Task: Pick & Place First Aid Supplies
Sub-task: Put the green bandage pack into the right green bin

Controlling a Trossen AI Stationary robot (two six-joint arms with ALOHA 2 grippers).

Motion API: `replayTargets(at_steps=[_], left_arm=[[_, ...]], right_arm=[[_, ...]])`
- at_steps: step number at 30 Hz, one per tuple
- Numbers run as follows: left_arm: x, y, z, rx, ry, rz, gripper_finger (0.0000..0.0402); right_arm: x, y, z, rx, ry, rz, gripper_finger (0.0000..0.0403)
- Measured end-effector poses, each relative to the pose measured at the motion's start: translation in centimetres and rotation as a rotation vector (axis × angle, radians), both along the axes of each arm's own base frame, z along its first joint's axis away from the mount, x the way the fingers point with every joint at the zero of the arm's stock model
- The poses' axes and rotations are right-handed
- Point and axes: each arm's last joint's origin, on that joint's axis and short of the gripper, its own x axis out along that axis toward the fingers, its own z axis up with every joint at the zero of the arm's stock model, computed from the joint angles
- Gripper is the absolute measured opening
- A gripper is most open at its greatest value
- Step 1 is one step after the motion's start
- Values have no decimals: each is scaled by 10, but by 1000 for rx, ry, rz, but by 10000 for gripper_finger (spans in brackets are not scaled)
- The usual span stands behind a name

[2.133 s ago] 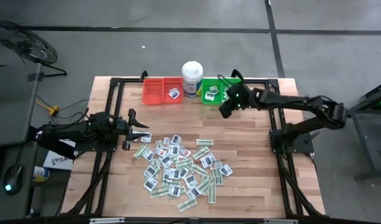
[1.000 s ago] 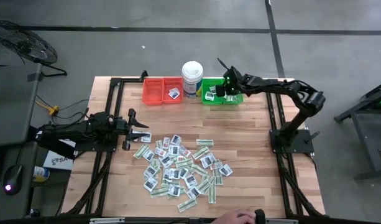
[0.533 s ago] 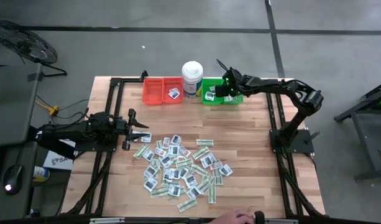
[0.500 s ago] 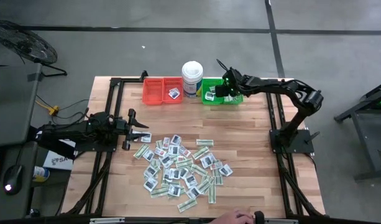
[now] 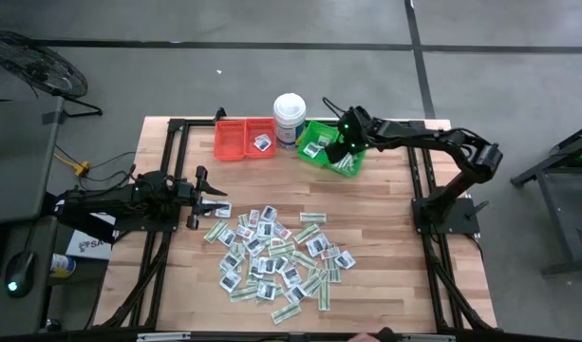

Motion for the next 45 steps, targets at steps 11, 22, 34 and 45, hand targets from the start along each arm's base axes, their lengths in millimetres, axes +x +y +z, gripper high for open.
replayTargets(at_steps=[11,22,34,45], left_arm=[[0,0,0,0,0,1,140],[0,0,0,0,0,5,140],[0,0,0,0,0,4,140],[0,0,0,0,-1,3,140]], right_arm=[[-12,37,22,-35,134,141,156],[1,109,34,-35,150,473,156],[31,158,23,174,-35,214,156],[70,189,-28,393,-98,-16,156]])
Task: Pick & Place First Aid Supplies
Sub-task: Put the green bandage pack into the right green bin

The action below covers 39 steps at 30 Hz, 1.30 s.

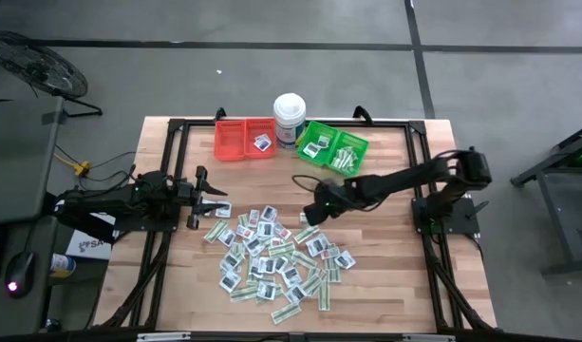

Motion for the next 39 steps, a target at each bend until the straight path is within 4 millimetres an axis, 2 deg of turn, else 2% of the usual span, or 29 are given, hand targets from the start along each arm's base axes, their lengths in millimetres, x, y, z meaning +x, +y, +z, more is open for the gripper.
replayTargets(at_steps=[5,8,16,24,31,35,39], left_arm=[[0,0,0,0,0,-4,140],[0,0,0,0,0,-4,140],[0,0,0,0,0,-3,140],[0,0,0,0,0,-2,140],[0,0,0,0,0,-2,140],[0,0,0,0,0,-2,140],[0,0,0,0,0,2,140]], right_arm=[[7,8,-15,45,13,-54,155],[11,10,-16,45,20,-75,156],[20,9,17,-31,161,-72,146],[63,3,31,-69,236,-9,147],[95,7,20,-86,394,97,156],[112,11,12,-107,457,169,182],[120,12,6,-115,527,199,213]])
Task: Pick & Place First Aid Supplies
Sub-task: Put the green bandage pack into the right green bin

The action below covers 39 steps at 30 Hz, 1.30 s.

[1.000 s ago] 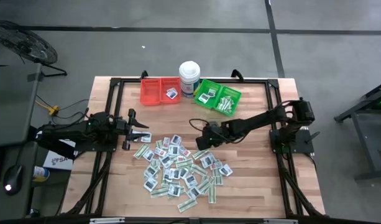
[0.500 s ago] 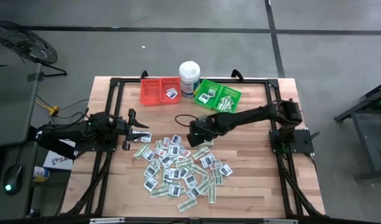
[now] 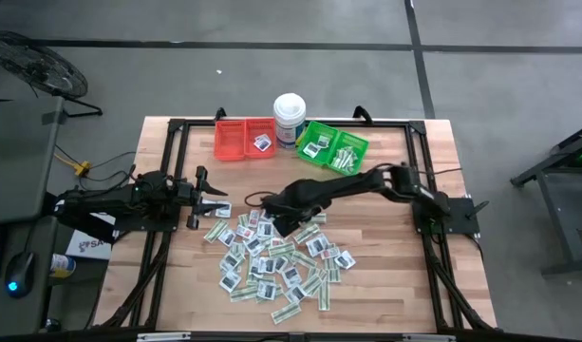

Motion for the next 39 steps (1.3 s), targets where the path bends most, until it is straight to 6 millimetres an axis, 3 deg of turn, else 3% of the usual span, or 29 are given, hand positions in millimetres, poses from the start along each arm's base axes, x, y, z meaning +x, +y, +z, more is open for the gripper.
replayTargets(at_steps=[6,29,39], left_arm=[[0,0,0,0,0,0,140],[0,0,0,0,0,-5,140],[0,0,0,0,0,-5,140]], right_arm=[[4,-1,-8,-26,47,15,236],[6,-2,-31,-38,91,-8,235],[7,-4,-33,8,98,-18,174]])
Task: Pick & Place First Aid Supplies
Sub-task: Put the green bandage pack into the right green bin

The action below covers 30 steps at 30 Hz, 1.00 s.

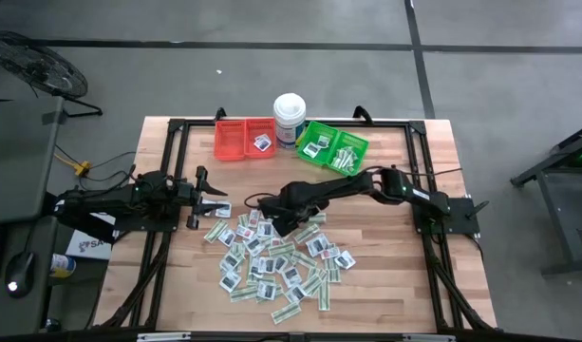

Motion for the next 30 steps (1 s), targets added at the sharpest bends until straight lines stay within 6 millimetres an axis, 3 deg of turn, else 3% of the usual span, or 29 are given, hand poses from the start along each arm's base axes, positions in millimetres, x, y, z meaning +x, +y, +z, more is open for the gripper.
replayTargets(at_steps=[7,17,23,30], left_arm=[[0,0,0,0,0,1,140],[0,0,0,0,0,1,140],[0,0,0,0,0,1,140],[0,0,0,0,0,5,140]], right_arm=[[1,0,-3,26,-3,25,131],[3,1,-4,24,-21,51,104],[6,2,2,21,-44,54,118],[11,3,17,35,-71,55,171]])
